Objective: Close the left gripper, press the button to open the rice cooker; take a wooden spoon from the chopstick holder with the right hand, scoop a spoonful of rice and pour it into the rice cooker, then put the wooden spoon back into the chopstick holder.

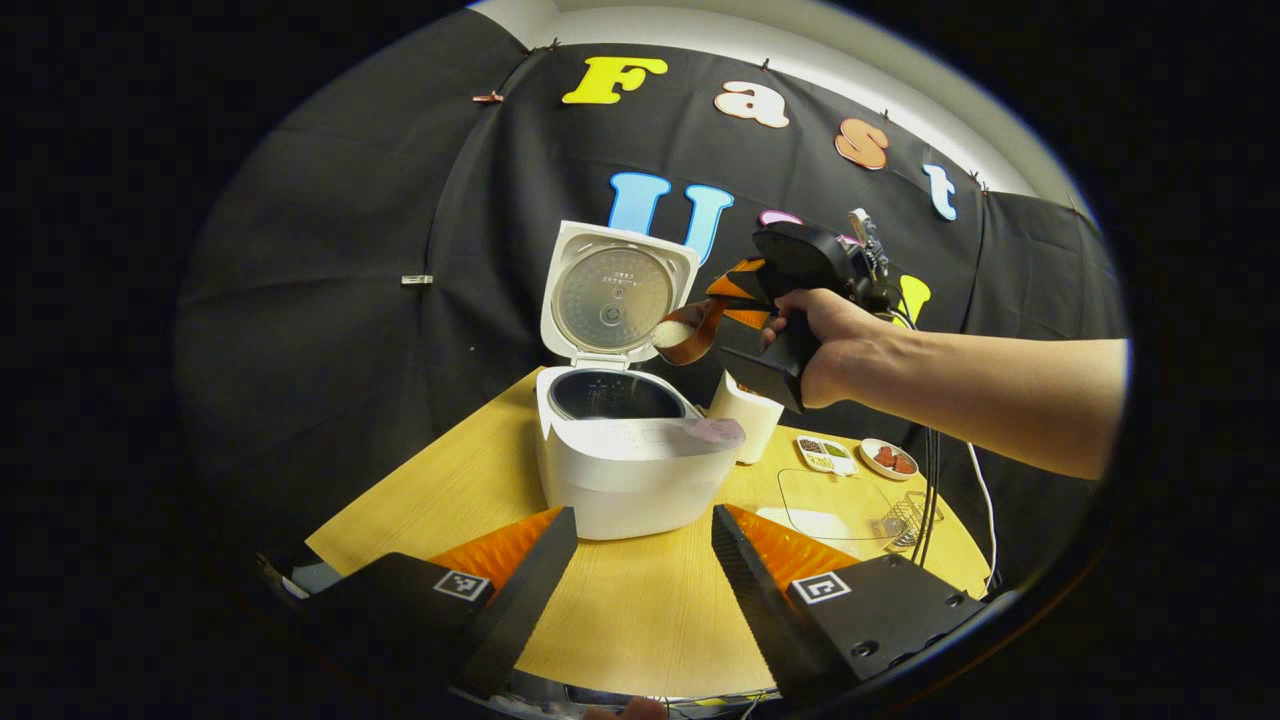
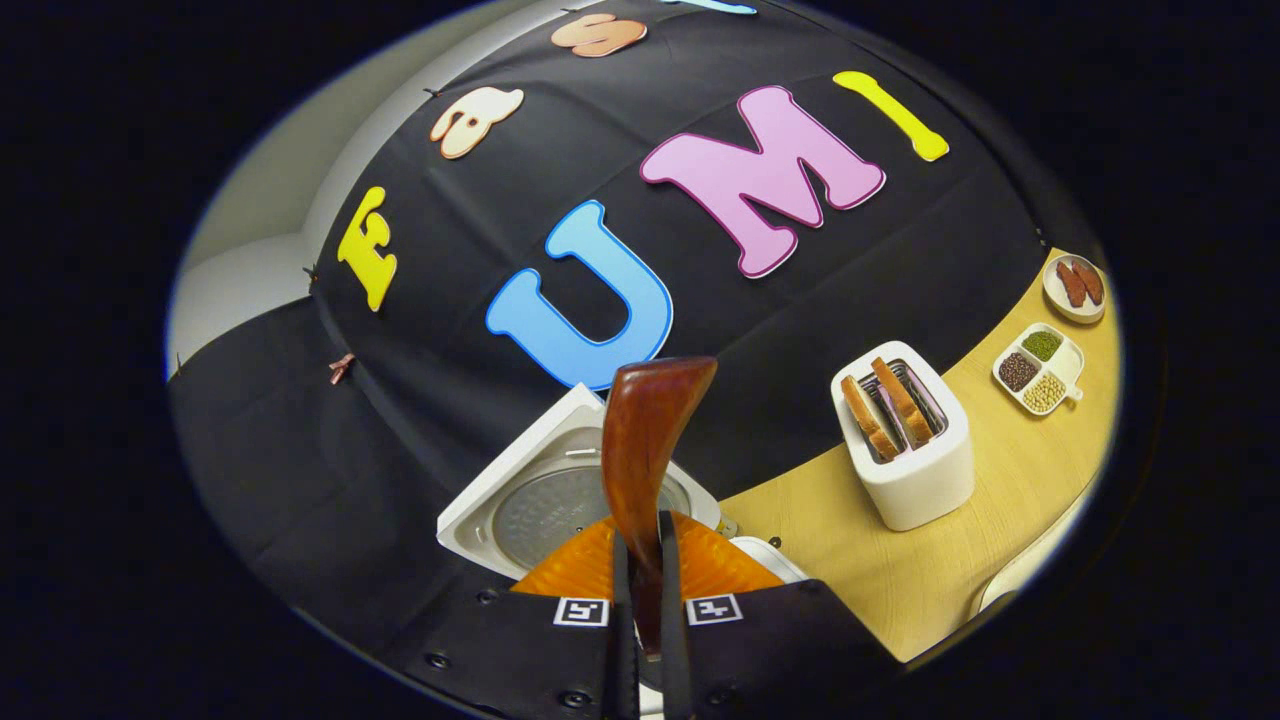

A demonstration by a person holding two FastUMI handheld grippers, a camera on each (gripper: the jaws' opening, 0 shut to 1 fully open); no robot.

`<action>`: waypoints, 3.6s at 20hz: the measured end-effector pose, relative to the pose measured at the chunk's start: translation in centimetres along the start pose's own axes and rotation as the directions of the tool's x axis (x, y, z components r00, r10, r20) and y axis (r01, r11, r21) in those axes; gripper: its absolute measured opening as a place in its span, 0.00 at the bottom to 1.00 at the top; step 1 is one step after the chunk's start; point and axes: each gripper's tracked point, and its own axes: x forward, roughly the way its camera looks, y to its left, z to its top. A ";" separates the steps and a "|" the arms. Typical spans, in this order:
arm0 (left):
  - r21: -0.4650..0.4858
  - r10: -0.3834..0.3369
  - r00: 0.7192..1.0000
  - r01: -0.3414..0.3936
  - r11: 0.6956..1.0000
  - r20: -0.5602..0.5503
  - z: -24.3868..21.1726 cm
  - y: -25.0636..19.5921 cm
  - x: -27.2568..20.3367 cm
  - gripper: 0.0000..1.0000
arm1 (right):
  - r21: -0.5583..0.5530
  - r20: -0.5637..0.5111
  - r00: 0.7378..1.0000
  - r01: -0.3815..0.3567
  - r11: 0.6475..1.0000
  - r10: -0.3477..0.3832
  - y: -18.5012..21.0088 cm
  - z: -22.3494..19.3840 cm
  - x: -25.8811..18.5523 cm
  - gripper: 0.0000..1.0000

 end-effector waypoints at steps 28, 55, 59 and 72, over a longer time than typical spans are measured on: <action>-0.066 0.014 0.999 -0.016 0.998 -0.028 -2.0 0.6 -2.0 0.94 | -0.628 -0.066 0.988 -0.148 0.764 0.137 5.9 -3.3 1.8 0.13; -0.053 -0.022 1.000 0.022 0.998 0.002 -1.1 -2.2 -3.6 0.94 | -0.376 -0.071 0.977 -0.214 0.901 0.203 6.3 2.1 -3.5 0.13; -0.026 -0.046 0.999 0.046 0.999 0.022 -0.4 -3.7 -4.2 0.94 | -0.320 0.001 0.973 -0.219 0.922 0.232 5.3 7.0 -7.6 0.13; 0.074 -0.153 0.987 0.149 0.986 0.054 2.5 -9.6 -3.7 0.94 | -0.308 0.151 0.986 -0.023 0.951 0.072 -9.2 18.6 -22.3 0.13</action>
